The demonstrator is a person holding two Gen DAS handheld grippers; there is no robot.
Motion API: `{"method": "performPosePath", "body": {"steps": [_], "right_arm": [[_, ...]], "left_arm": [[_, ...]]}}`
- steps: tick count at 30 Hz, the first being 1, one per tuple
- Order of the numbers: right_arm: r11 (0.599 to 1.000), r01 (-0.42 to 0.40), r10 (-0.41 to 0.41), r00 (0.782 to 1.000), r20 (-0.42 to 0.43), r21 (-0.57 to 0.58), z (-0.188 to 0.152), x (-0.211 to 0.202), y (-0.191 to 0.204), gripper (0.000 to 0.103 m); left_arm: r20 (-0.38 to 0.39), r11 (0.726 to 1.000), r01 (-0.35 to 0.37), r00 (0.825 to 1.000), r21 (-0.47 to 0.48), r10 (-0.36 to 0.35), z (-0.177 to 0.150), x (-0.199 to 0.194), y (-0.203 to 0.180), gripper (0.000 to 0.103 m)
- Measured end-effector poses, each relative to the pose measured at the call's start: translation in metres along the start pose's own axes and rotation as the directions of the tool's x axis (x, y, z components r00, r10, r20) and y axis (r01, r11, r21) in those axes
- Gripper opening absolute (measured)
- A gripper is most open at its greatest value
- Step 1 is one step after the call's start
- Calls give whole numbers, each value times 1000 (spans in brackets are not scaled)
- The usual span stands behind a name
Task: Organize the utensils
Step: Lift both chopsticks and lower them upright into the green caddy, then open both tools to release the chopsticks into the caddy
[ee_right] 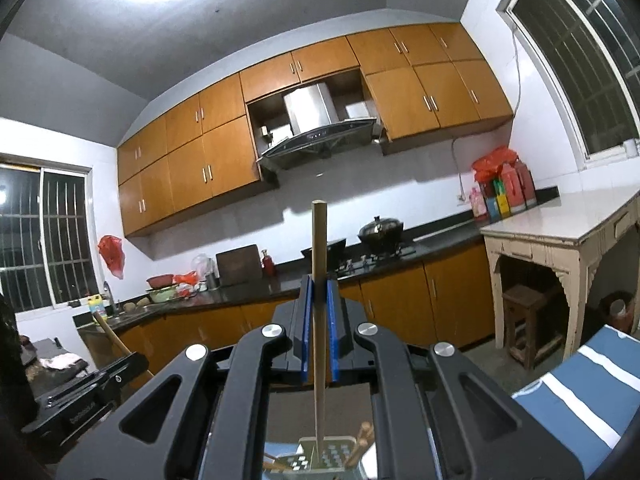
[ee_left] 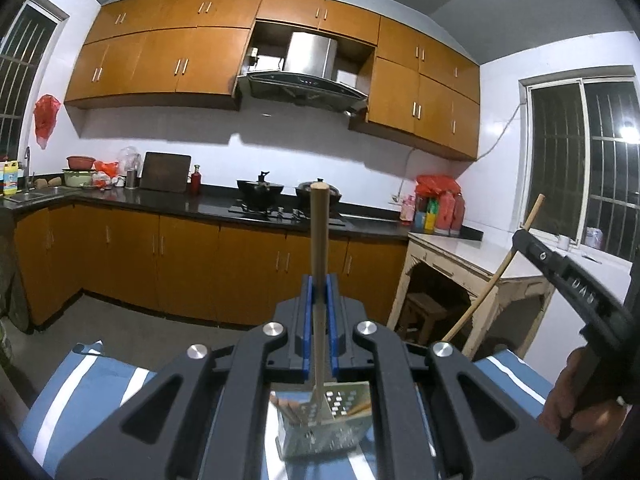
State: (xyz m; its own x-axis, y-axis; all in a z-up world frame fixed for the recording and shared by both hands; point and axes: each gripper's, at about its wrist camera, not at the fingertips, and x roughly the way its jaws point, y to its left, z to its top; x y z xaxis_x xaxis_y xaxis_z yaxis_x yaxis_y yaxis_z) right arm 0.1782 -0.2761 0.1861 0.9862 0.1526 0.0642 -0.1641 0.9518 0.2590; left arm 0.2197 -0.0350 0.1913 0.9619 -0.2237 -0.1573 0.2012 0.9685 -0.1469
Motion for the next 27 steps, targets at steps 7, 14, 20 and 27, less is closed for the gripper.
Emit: {"method": "performPosePath", "body": {"steps": [7,14,20,27], "right_arm": [[999,18,-19,999,-38,-30,-39,29,4,8],[999,46,-47,996,-70,-27,-54,39,-1,8],[998,45,-48,996,-78,-37,-56,45,4,8],[998,37,-42,990,-136,-43,-62,46,4,15]], "left_arm": [[-15,1000,-27,1000,12,27,-15,31,1,8],[-60,1000,-24,998,-4,24,-32,51,11,8],[-79,1000,-24,997,-13,23,-39,56,15,8],[-119,999,-38,992,-23,35,-45,58,17,8]]}}
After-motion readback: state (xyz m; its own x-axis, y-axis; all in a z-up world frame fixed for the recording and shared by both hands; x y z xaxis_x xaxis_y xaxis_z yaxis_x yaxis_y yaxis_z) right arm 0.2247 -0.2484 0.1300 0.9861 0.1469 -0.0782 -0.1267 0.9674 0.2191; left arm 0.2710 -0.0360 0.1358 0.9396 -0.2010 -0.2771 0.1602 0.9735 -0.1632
